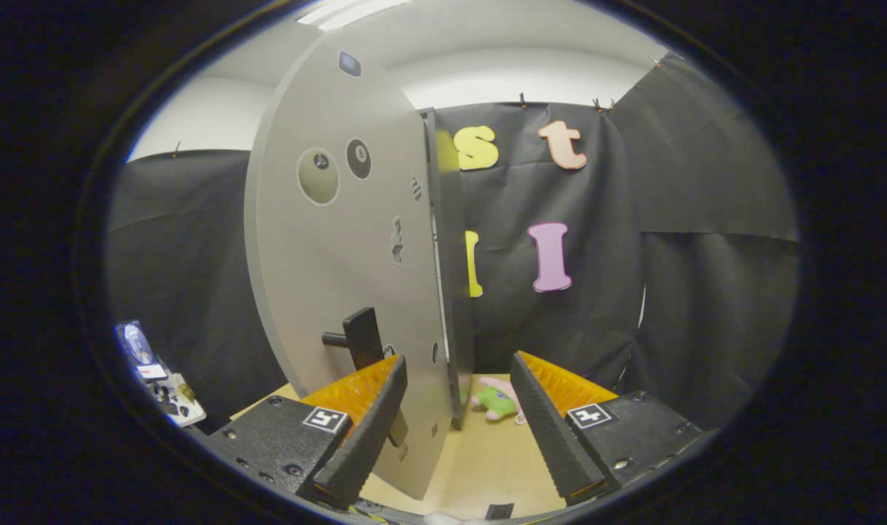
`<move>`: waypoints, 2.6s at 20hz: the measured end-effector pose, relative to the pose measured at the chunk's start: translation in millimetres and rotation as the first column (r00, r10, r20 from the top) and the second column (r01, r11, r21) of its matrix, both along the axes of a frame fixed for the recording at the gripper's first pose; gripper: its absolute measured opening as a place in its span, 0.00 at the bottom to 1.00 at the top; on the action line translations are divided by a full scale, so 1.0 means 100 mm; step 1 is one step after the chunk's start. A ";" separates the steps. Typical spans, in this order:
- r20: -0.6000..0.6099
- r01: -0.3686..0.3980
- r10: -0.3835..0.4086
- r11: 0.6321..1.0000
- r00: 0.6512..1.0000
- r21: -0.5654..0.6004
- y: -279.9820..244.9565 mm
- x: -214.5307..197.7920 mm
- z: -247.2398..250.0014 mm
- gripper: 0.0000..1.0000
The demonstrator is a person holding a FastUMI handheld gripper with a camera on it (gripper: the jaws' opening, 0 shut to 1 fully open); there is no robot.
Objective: Open the shoe cabinet door, grab the shoes and put them into the shoe cabinet, then close the shoe cabinet door.
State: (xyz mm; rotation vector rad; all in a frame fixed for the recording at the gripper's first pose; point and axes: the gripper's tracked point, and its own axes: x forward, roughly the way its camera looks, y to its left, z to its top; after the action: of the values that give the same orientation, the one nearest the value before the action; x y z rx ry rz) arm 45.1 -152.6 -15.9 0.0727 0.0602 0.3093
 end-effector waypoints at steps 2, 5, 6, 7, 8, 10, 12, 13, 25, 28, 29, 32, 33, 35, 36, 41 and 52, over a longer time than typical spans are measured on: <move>0.007 -0.013 0.013 1.000 1.000 -0.012 0.12 -0.01 0.02 0.96; 0.003 -0.037 0.037 0.999 0.999 -0.013 0.50 -0.07 -0.03 0.95; -0.005 -0.033 0.033 0.999 0.999 -0.016 0.59 -0.05 -0.07 0.95; -0.020 -0.030 0.030 0.999 0.999 -0.016 0.70 -0.02 -0.13 0.95; -0.028 -0.032 0.032 0.999 0.999 -0.008 0.80 -0.01 -0.14 0.95; -0.040 -0.045 0.045 0.999 0.998 0.019 1.04 0.01 -0.15 0.95; -0.036 -0.045 0.046 0.999 0.998 0.012 1.24 0.03 -0.12 0.95; -0.027 -0.042 0.042 0.999 0.999 0.005 1.35 0.06 -0.10 0.95; -0.020 -0.042 0.042 0.999 0.999 0.023 2.46 0.42 -0.12 0.97; 0.003 -0.021 0.021 1.000 1.000 0.000 2.52 0.37 -0.05 0.97; 0.007 -0.011 0.011 1.000 1.000 -0.012 2.52 0.35 -0.04 0.97; 0.014 0.007 -0.006 1.000 1.000 -0.028 2.56 0.32 -0.02 0.97; 0.015 0.009 -0.008 1.000 1.000 -0.030 2.57 0.31 -0.01 0.97; 0.015 0.027 -0.026 0.999 1.000 -0.039 2.55 0.26 -0.01 0.97; 0.015 0.040 -0.039 0.998 0.999 -0.040 2.53 0.21 0.00 0.98; 0.043 0.122 -0.120 0.991 0.992 -0.063 2.34 -0.01 0.05 0.98; 0.028 0.239 -0.238 0.970 0.971 -0.035 2.00 -0.62 -0.11 0.98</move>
State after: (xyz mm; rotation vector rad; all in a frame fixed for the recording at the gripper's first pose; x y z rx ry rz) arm -17.4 47.9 -26.7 0.0377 0.0338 0.0679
